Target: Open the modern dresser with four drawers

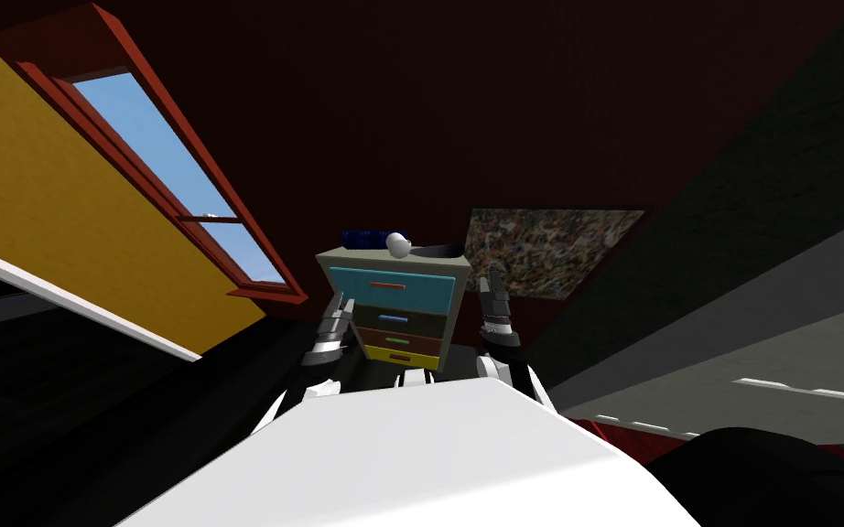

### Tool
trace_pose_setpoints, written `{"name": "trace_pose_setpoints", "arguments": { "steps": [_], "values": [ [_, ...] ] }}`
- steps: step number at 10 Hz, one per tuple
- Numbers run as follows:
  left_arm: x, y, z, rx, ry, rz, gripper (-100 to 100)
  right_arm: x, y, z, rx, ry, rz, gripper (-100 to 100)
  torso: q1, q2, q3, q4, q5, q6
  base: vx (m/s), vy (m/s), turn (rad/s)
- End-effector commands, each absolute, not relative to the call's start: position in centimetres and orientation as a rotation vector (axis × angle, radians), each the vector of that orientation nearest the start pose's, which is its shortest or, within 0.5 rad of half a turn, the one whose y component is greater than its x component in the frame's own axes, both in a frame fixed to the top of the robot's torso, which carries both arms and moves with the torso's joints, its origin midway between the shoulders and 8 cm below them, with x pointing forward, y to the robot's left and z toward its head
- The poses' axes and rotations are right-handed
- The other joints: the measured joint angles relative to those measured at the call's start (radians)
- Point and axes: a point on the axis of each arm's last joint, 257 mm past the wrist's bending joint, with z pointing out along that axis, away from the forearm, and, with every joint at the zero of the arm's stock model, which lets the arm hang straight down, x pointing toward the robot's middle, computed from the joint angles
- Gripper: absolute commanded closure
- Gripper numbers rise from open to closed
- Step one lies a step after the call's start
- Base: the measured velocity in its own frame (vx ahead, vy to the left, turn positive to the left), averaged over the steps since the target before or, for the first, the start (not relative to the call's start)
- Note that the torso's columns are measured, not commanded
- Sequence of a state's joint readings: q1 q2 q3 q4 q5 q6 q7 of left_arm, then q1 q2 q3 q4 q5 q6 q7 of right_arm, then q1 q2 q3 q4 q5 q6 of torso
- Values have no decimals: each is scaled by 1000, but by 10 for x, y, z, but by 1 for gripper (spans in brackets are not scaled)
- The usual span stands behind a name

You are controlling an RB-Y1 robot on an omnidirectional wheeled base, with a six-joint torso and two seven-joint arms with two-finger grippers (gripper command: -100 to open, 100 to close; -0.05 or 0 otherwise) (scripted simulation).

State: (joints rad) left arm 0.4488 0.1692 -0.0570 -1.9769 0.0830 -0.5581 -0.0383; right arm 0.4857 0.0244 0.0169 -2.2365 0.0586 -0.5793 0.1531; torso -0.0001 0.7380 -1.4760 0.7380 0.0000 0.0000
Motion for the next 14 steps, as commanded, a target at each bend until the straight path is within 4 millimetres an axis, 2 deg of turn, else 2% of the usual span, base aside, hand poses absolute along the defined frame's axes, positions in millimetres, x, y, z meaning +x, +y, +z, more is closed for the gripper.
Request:
{"name": "trace_pose_setpoints", "arguments": {
  "steps": [1, 3, 4, 9, 10, 13, 14],
  "values": [
    [392, 270, -109, -758, 889, -1307, -100, 342, -266, 24, 544, 628, 1157, 0, 0, 0, 0, 0, 0, 0, 15, 11, -42],
    [394, 270, -129, -774, 914, -1303, -100, 342, -266, 24, 544, 628, 1157, 0, 0, 0, 0, 0, 0, 0, 25, 19, -54],
    [394, 270, -131, -778, 918, -1301, -100, 342, -266, 24, 544, 628, 1157, 0, 1, 0, 0, 0, 0, 0, 20, 17, -17],
    [397, 267, -182, -829, 976, -1292, -100, 342, -266, 24, 544, 628, 1156, 0, 0, 0, 0, 0, 0, 0, 24, 22, -51],
    [397, 267, -186, -836, 982, -1289, -100, 342, -266, 24, 544, 628, 1156, 0, 0, 0, 0, 0, 0, 0, 22, 18, -25],
    [396, 264, -217, -868, 1016, -1284, -100, 342, -266, 24, 544, 628, 1157, 0, 0, 0, 0, 0, 0, 0, 21, 16, -53],
    [396, 264, -220, -873, 1021, -1281, -100, 342, -266, 24, 544, 628, 1157, 0, 0, 0, 0, 0, 0, 0, 19, 19, -15]
  ]
}}
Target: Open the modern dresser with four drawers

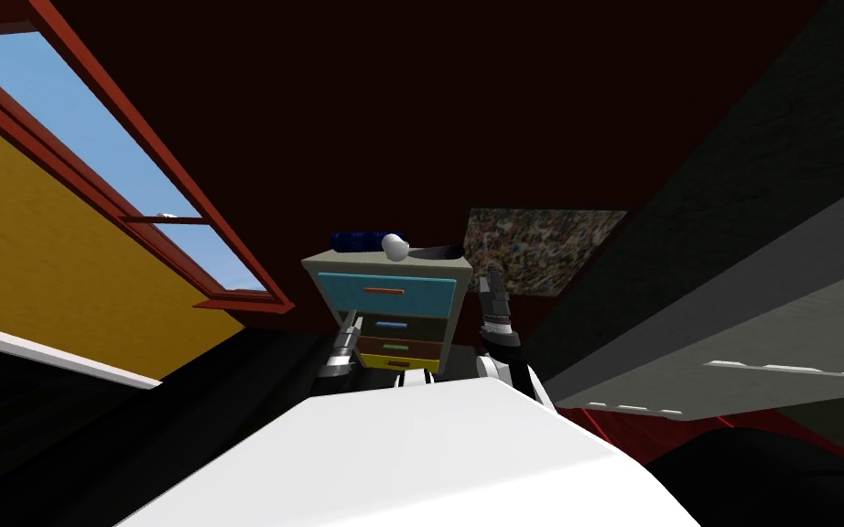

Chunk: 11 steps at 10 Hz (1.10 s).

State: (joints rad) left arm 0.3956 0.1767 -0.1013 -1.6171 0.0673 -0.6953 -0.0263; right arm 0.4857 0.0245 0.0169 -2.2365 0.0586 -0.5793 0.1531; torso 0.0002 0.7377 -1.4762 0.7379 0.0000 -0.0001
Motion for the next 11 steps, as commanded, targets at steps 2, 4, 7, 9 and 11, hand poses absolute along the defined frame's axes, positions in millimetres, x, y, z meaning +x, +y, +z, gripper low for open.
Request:
{"name": "trace_pose_setpoints", "arguments": {
  "steps": [2, 4, 7, 9, 11],
  "values": [
    [394, 261, -241, -899, 1043, -1279, -100, 342, -266, 24, 544, 628, 1157, 0, 0, 1, 0, 0, 0, 0, 19, 21, -44],
    [392, 259, -254, -917, 1056, -1276, -100, 342, -266, 24, 544, 628, 1156, 0, 0, 0, 0, 0, 0, 0, 23, 21, -44],
    [387, 251, -283, -958, 1081, -1278, -100, 342, -266, 24, 544, 628, 1157, 0, 0, 0, 0, 0, 0, 0, 22, 21, -53],
    [381, 246, -308, -995, 1109, -1273, -100, 342, -266, 24, 544, 628, 1156, 0, 0, 0, 0, 0, 0, 0, 30, 29, -63],
    [376, 240, -324, -1017, 1126, -1275, -100, 342, -266, 24, 544, 628, 1156, 0, 0, 1, 0, 0, 0, 0, 28, 27, -58]
  ]
}}
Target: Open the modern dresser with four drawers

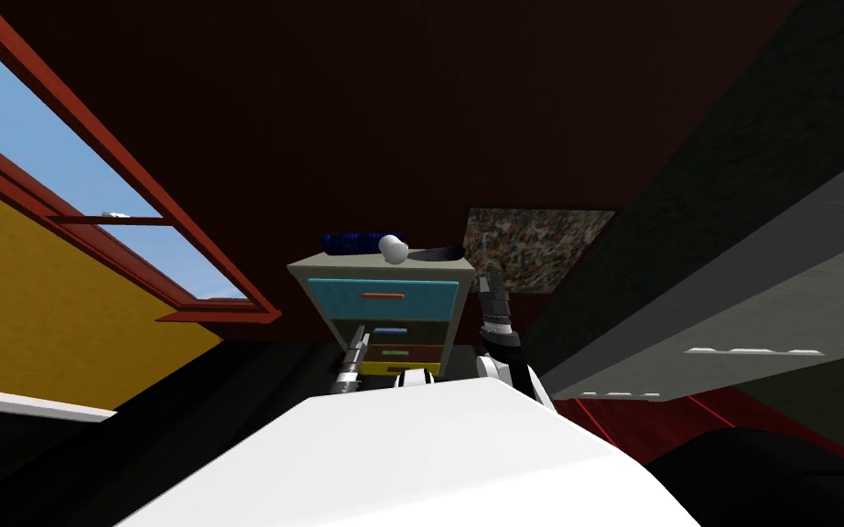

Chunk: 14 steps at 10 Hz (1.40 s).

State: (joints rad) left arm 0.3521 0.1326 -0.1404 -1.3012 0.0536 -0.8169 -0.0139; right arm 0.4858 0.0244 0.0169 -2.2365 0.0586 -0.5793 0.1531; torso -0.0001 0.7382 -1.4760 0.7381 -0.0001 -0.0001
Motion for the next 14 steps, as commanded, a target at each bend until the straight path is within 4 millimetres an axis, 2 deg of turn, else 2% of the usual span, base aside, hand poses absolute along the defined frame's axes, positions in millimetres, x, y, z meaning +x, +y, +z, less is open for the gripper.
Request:
{"name": "trace_pose_setpoints", "arguments": {
  "steps": [1, 7, 8, 9, 11, 12, 13, 14],
  "values": [
    [375, 240, -328, -1023, 1132, -1271, -100, 342, -266, 24, 544, 628, 1156, 0, 0, 0, 0, 0, 0, 0, 16, 17, -17],
    [356, 219, -374, -1100, 1184, -1274, -100, 342, -266, 24, 544, 628, 1156, 0, 0, 0, 0, 0, 0, 0, 18, 20, -45],
    [355, 215, -377, -1111, 1182, -1277, -100, 342, -266, 24, 544, 628, 1156, 0, 0, 0, 0, 0, 0, 0, 19, 21, -31],
    [356, 220, -374, -1103, 1182, -1275, -100, 342, -266, 24, 544, 628, 1156, 0, 0, 0, 0, 0, 0, 0, 8, 8, -3],
    [368, 220, -369, -1105, 1181, -1276, -100, 342, -266, 24, 544, 628, 1156, 0, -1, -1, 0, 0, 0, 0, 38, -4, -2],
    [365, 220, -369, -1103, 1179, -1277, -100, 342, -266, 24, 544, 628, 1156, 0, -1, -1, -1, 0, 0, 0, 19, -4, 0],
    [357, 219, -374, -1104, 1182, -1276, 100, 342, -266, 24, 544, 628, 1156, 0, 0, 0, 0, 0, 0, 0, -25, 6, 4],
    [361, 219, -373, -1107, 1184, -1275, 100, 342, -266, 24, 544, 628, 1157, 0, 1, 3, 2, 1, 0, 0, -17, 4, 2]
  ]
}}
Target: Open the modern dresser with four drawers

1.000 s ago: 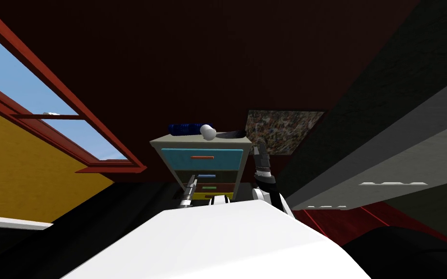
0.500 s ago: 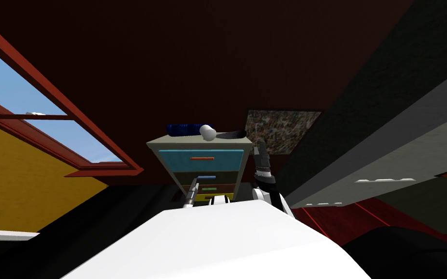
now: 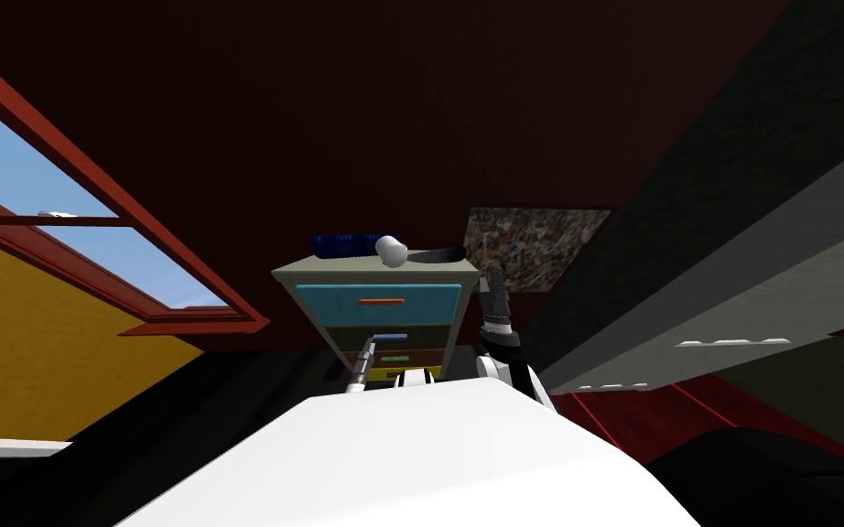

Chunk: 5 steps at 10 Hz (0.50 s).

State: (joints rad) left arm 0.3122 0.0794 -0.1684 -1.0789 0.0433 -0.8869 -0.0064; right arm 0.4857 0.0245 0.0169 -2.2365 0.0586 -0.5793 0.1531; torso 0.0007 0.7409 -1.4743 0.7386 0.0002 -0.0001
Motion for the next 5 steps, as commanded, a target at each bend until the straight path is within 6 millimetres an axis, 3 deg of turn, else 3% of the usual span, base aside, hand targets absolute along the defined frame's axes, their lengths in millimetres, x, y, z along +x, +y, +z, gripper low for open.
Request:
{"name": "trace_pose_setpoints", "arguments": {
  "steps": [1, 4, 5],
  "values": [
    [359, 219, -369, -1102, 1184, -1280, 100, 342, -266, 24, 544, 628, 1157, 0, 0, -1, 0, 0, 0, 0, -117, 7, 32],
    [358, 219, -364, -1098, 1185, -1285, 100, 342, -266, 24, 544, 627, 1157, 0, -1, 1, 1, 1, 0, 0, -190, -4, 20],
    [358, 219, -366, -1098, 1185, -1284, 100, 342, -266, 24, 544, 627, 1157, 0, 0, -1, -1, 0, 0, 0, -94, 0, 3]
  ]
}}
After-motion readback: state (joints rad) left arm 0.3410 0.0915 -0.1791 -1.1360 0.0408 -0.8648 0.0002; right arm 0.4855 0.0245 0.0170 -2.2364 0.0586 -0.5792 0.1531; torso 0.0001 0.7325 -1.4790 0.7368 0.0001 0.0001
